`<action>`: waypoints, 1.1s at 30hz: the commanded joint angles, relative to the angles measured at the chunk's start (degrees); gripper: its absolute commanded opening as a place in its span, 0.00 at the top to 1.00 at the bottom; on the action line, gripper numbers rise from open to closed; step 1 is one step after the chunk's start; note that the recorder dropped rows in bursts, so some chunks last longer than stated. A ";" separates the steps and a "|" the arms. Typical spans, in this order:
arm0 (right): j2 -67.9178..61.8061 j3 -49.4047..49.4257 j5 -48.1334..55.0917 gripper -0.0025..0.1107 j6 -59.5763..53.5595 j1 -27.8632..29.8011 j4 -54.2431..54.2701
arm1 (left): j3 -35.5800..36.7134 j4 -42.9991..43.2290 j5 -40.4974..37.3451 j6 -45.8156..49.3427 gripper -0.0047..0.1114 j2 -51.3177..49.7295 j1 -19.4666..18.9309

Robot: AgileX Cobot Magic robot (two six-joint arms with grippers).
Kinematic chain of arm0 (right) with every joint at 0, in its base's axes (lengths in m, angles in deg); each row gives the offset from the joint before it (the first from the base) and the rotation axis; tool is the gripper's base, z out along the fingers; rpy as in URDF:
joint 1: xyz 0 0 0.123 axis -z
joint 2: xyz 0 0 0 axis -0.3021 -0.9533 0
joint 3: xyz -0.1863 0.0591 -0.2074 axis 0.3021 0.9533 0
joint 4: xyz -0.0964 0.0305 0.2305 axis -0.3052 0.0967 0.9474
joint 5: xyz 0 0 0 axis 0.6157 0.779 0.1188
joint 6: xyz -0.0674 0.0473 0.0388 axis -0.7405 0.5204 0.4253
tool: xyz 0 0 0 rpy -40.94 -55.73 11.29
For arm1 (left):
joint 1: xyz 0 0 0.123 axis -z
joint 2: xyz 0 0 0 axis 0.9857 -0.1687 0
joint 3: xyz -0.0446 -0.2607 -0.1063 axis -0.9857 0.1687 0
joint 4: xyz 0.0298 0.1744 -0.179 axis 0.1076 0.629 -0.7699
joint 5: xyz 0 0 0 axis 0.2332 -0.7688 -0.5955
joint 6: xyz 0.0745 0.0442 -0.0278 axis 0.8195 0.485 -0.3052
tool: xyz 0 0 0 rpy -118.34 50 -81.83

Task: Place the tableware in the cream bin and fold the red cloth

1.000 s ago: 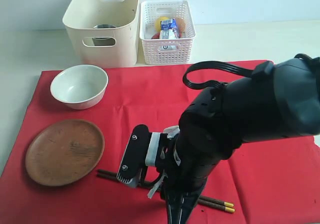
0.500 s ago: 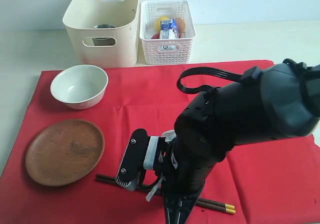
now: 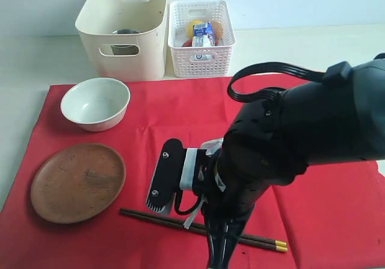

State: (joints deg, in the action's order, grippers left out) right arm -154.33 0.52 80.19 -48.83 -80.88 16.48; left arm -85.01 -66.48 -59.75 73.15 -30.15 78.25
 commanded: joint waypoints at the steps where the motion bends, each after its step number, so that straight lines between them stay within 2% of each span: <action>1: 0.44 0.24 -0.49 0.98 4.36 0.01 -0.45 | -0.02 -0.31 0.22 0.02 0.96 0.16 -0.17; 4: 0.04 0.24 -0.59 0.92 6.34 0.01 -0.46 | -0.02 -0.31 0.22 0.02 0.96 0.16 -0.17; 10: -3.37 0.24 -2.97 0.65 6.26 0.01 1.58 | -0.02 -0.31 0.22 0.02 0.96 0.16 -0.17; 13: -4.70 0.24 -2.97 0.60 5.24 0.01 1.92 | -0.02 -0.31 0.22 0.02 0.96 0.16 -0.17; 22: -5.76 0.24 -3.05 0.69 4.33 0.01 2.12 | -0.02 -0.31 0.22 0.02 0.96 0.16 -0.17; 30: -5.88 0.24 -2.66 0.96 4.24 0.01 2.12 | -0.02 -0.31 0.22 0.02 0.96 0.16 -0.17; 33: -5.43 0.24 -2.54 0.98 4.24 0.01 1.96 | -0.02 -0.31 0.22 0.02 0.96 0.16 -0.17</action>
State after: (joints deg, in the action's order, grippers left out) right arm -159.32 0.52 77.54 -44.04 -80.88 19.49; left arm -85.01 -66.48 -59.75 73.15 -30.15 78.25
